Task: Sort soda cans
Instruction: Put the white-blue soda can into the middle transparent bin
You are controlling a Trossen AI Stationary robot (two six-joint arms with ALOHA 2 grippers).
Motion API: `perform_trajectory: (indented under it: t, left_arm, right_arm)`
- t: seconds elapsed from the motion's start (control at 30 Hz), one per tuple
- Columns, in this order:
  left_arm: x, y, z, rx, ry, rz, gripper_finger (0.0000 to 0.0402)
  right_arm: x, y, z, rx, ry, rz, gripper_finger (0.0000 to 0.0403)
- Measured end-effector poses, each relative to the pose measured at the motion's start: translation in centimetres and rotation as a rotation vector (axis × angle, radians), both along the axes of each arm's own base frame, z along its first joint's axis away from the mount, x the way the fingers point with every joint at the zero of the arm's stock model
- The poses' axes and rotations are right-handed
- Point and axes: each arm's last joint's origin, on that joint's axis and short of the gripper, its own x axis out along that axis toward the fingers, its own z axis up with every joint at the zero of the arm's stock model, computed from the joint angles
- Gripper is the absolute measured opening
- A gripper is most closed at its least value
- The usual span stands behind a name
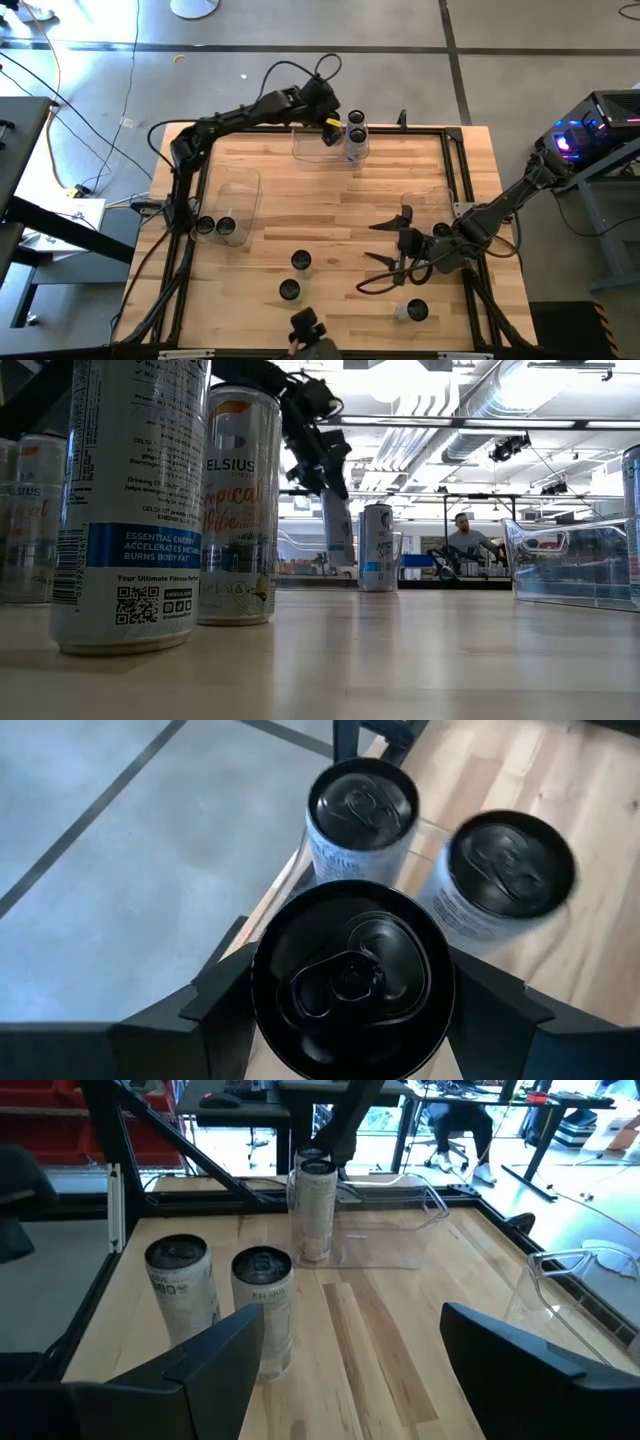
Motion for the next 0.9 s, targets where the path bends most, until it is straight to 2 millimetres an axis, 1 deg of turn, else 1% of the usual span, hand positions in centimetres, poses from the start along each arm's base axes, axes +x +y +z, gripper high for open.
perform_trajectory:
  t: [0.2, 0.3, 0.43, 0.5, 0.57, 0.73, 0.9]
  left_arm:
    - [0.9, 0.5, -1.7, -0.002, 0.006, 0.0, 0.0242]
    - [1.1, 0.8, -1.9, 0.003, -0.001, 0.002, 0.0244]
    - [1.5, 1.0, -2.1, 0.027, -0.023, -0.001, 0.0274]
    - [1.8, 1.2, -2.4, 0.035, -0.039, -0.001, 0.0282]
    - [1.8, 1.2, -2.5, 0.023, -0.043, -0.006, 0.0284]
    - [2.3, 1.4, -4.0, -0.013, -0.027, -0.014, 0.0284]
    - [2.3, 1.4, -4.1, -0.017, -0.026, -0.02, 0.0285]
  right_arm:
    - [-0.1, -0.1, -0.2, 0.015, 0.016, -0.01, 0.0299]
    - [-0.1, -0.1, -0.2, 0.016, 0.016, -0.011, 0.0299]
    - [-0.1, -0.1, -0.2, 0.016, 0.017, -0.01, 0.0299]
    - [-0.1, -0.1, -0.3, 0.015, 0.018, -0.01, 0.0299]
    - [-0.1, -0.1, -0.3, 0.014, 0.019, -0.01, 0.0299]
    - [-0.1, -0.1, -0.3, 0.018, 0.019, -0.011, 0.0299]
    - [-0.1, -0.1, -0.3, 0.032, 0.019, -0.018, 0.0299]
